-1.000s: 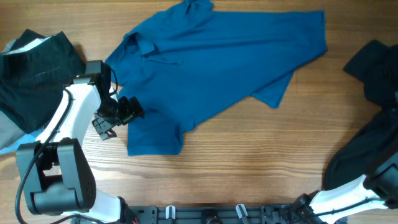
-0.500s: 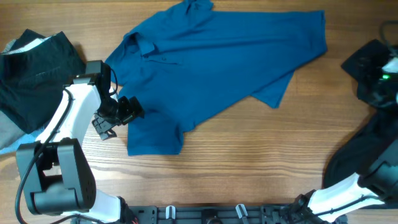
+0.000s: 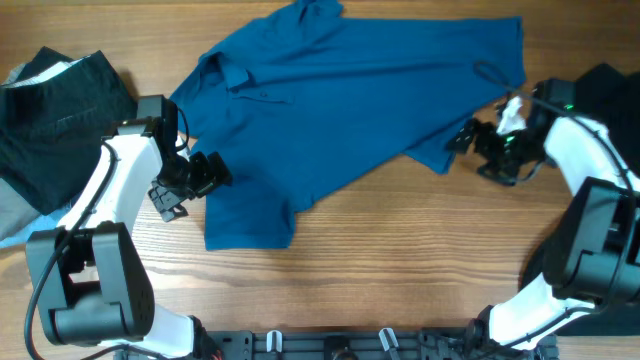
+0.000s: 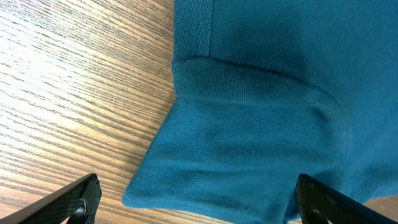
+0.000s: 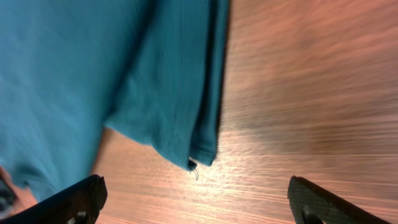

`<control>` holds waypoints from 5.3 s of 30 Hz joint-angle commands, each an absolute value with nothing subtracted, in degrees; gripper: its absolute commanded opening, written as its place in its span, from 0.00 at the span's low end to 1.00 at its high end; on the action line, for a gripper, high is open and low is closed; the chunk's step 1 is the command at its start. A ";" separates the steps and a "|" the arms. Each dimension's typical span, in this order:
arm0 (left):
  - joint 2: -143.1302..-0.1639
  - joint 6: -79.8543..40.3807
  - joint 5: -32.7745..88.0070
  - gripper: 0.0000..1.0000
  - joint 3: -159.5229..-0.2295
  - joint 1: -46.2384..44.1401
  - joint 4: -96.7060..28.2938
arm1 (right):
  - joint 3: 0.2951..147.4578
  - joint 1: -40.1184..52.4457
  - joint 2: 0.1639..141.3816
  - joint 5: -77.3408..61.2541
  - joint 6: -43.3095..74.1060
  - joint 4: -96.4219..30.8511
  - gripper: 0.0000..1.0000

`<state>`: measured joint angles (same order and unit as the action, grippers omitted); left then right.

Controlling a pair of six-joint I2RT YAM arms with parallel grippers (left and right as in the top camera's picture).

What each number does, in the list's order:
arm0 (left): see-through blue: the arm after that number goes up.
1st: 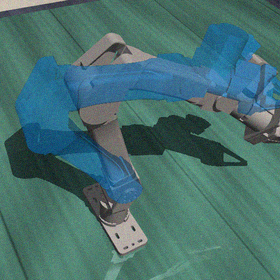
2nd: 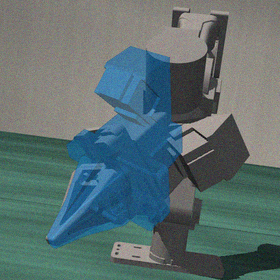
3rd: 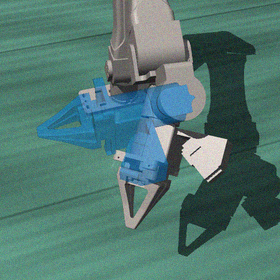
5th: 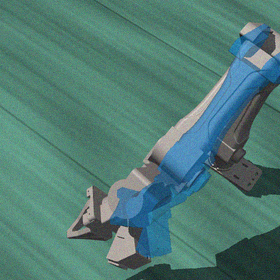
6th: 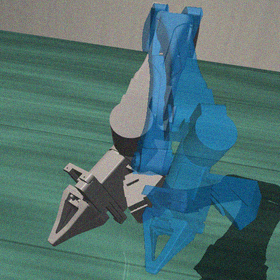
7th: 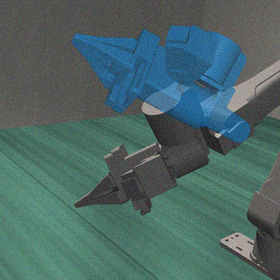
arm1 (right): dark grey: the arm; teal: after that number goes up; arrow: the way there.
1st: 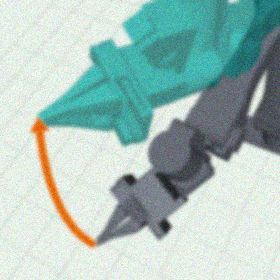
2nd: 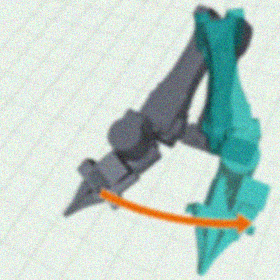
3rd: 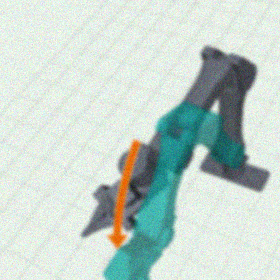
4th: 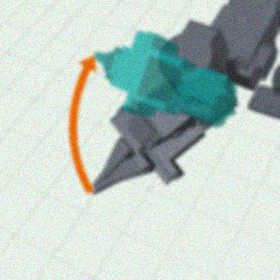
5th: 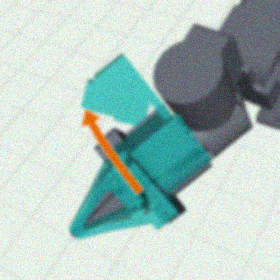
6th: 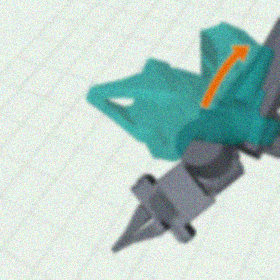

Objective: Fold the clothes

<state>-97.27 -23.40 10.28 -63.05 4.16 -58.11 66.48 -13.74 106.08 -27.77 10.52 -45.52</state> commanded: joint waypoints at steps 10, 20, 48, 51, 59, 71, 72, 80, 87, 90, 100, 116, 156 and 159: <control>-97.30 -22.90 9.74 1.00 -62.76 4.05 -57.87 | 55.94 -6.90 104.68 -26.52 21.15 -30.09 0.86; -97.30 -22.87 9.74 1.00 -62.76 4.05 -57.87 | 55.46 -6.81 104.68 -26.09 21.06 -29.78 0.33; -97.30 -22.90 9.74 1.00 -62.76 4.05 -57.82 | 53.32 -6.26 104.68 -22.72 31.38 -34.70 1.00; -97.30 -22.90 9.74 1.00 -62.76 4.05 -57.87 | 52.36 -6.24 104.68 -22.83 35.38 -30.76 1.00; -97.30 -22.90 9.74 1.00 -62.76 4.05 -57.82 | 49.56 -4.62 105.01 -23.07 38.48 -23.44 1.00; -97.30 -22.90 9.74 1.00 -62.76 4.05 -58.11 | 49.39 -4.03 105.97 -16.97 40.49 -21.23 0.28; -97.30 -22.90 9.74 1.00 -62.76 4.05 -58.13 | 49.39 -4.03 105.97 -16.36 40.47 -21.41 0.27; -97.30 -22.90 9.74 1.00 -62.76 4.05 -58.33 | 49.41 -4.14 105.95 -12.86 38.89 -22.74 0.04; -97.30 -22.87 9.74 1.00 -62.76 4.05 -58.54 | 50.68 -11.07 102.80 -11.33 34.50 -26.61 0.04; -97.30 -22.90 9.74 1.00 -62.76 4.05 -58.52 | 52.21 -15.86 99.53 -11.35 32.36 -28.49 0.04; -97.30 -22.90 9.74 1.00 -62.76 4.05 -58.54 | 54.08 -25.21 87.59 0.64 26.74 -34.79 0.04; -97.30 -22.79 6.76 1.00 -61.23 4.05 -64.07 | 54.06 -25.26 86.89 14.20 27.00 -35.03 0.04; -95.07 -22.41 16.88 0.04 -48.56 4.03 -49.91 | 54.06 -25.28 86.87 11.46 26.96 -38.70 0.04; -91.24 -19.59 16.88 0.04 -52.60 9.41 -55.35 | 54.06 -25.26 86.87 10.41 27.14 -39.64 0.04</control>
<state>-95.96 -23.27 19.55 -47.99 4.10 -52.12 53.08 -25.08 87.46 11.35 27.51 -39.13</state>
